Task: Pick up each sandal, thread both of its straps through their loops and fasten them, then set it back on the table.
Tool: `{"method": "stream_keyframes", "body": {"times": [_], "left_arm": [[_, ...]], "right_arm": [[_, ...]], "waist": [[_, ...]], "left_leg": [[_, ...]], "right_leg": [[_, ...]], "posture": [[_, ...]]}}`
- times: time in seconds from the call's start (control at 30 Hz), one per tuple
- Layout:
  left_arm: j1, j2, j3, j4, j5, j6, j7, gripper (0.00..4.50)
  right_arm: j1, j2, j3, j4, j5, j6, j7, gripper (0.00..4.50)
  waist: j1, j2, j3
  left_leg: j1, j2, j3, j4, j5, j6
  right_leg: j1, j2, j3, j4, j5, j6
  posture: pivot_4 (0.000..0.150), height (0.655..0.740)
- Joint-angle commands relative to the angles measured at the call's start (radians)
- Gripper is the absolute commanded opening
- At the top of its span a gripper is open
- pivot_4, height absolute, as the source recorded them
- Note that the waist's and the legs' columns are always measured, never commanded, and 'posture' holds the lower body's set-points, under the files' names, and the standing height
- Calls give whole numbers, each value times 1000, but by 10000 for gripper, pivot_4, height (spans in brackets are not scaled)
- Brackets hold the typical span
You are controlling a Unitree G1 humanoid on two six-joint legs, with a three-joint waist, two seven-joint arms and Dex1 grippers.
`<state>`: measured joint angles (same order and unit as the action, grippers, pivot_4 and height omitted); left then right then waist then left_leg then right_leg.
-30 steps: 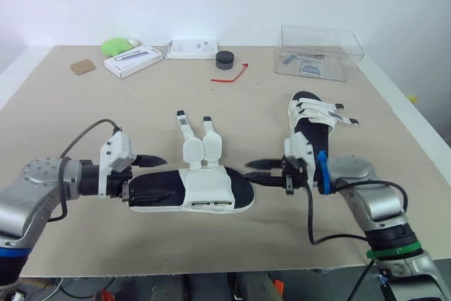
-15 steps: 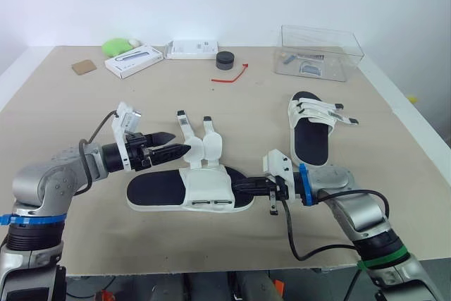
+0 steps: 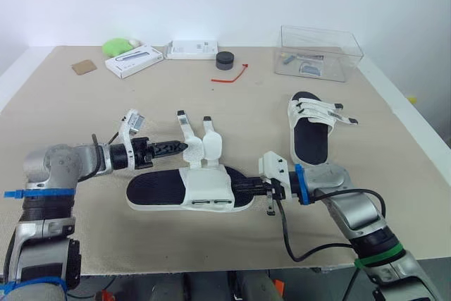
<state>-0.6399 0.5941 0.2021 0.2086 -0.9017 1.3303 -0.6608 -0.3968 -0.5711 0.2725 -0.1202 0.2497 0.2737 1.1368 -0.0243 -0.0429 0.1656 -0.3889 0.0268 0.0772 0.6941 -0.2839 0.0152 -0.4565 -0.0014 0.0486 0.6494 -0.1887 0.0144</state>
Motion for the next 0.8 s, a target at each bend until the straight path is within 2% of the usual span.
{"method": "stream_keyframes", "body": {"times": [0.03, 0.3, 0.8], "left_arm": [[-58, -22, -17, 64, 29, 9, -5, 45000], [-222, -126, -42, 327, 115, -54, -47, 45000], [-417, -163, -50, 670, 286, -270, -183, 45000]], "right_arm": [[-19, 3, -10, -7, 4, -23, 6, 346], [-12, 2, -9, -24, 0, -25, -3, 346], [-9, -3, -10, -41, -6, -17, -12, 346]], "waist": [[1, 0, 0], [1, 0, 0], [1, 0, 0]], "left_leg": [[0, 0, 0, 0, 0, 0], [-1, -2, 0, 1, 0, 0], [-1, -4, 0, 1, 1, -1]], "right_leg": [[0, 0, 0, 0, 0, 0], [0, -1, 0, 0, 1, 1], [0, 0, 0, 0, 2, 1]], "posture": [[1500, 7400], [1500, 7400], [1500, 7400]]}}
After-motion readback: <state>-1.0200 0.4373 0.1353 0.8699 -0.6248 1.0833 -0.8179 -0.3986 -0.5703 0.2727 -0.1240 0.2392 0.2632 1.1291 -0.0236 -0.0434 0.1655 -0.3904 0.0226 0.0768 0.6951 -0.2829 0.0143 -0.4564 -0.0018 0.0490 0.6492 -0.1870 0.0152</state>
